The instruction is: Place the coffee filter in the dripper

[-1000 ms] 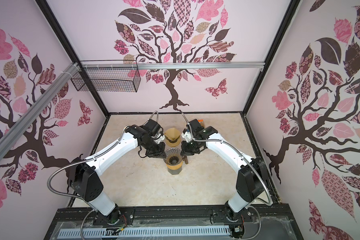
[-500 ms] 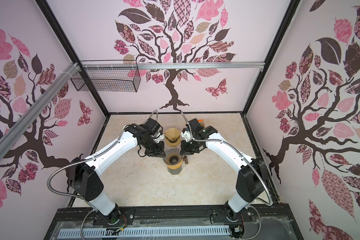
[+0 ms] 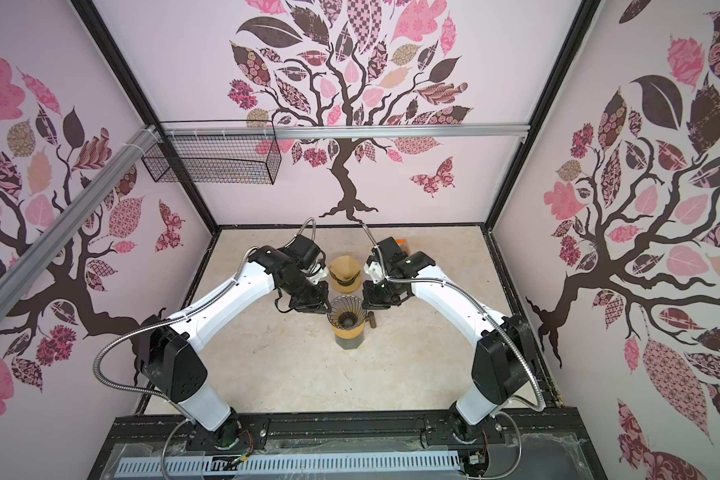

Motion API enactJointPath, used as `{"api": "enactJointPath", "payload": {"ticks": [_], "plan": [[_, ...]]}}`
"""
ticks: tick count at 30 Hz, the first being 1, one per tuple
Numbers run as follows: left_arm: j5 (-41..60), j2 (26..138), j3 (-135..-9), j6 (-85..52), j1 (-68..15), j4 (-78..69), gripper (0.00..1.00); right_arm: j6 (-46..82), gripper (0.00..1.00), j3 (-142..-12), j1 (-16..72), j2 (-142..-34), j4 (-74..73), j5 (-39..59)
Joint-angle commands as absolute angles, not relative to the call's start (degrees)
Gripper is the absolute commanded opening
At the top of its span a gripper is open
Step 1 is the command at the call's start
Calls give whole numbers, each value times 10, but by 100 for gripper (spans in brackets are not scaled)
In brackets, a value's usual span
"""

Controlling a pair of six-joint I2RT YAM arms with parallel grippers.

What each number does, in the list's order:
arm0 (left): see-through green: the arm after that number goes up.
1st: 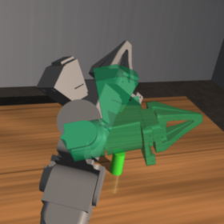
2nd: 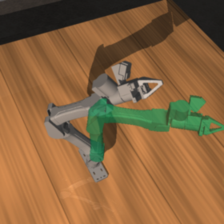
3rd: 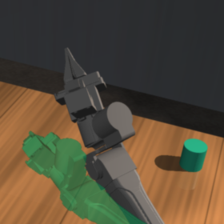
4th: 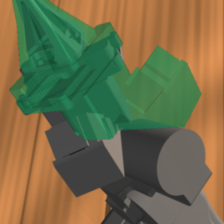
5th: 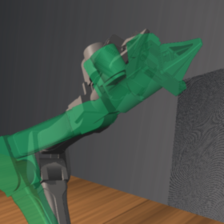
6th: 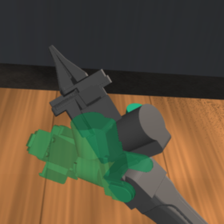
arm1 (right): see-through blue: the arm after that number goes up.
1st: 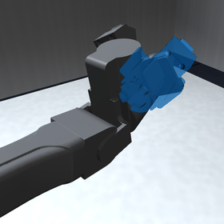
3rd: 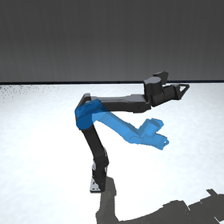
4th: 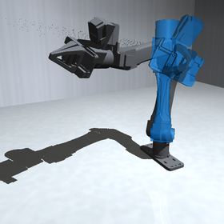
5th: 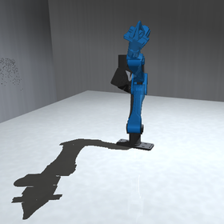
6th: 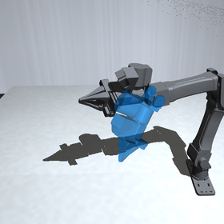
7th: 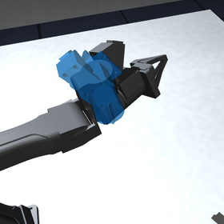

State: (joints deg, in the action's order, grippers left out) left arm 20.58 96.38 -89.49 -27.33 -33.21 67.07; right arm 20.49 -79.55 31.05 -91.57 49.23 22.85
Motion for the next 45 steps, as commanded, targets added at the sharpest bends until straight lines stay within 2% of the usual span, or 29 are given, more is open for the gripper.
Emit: {"api": "enactJointPath", "payload": {"ticks": [1, 12, 16, 22, 27, 37, 45], "plan": [[193, 950, -937, -263, -325, 687, 19, 197, 16, -823, 309, -906, 511, 219], [106, 887, -965, -217, -310, 707, 22, 194, 21, -864, 276, -888, 528, 203], [62, 859, -960, -195, -310, 699, 36, 196, 23, -872, 237, -885, 524, 197], [27, 797, -932, -187, -308, 650, 64, 211, 28, -876, 183, -886, 480, 142], [34, 756, -907, -193, -309, 595, 97, 229, 28, -907, 144, -922, 450, 109], [85, 685, -829, -225, -307, 489, 98, 232, 27, -971, 118, -1017, 420, 89], [141, 681, -804, -252, -307, 492, 98, 152, 14, -1061, 116, -1129, 447, 46]]}}
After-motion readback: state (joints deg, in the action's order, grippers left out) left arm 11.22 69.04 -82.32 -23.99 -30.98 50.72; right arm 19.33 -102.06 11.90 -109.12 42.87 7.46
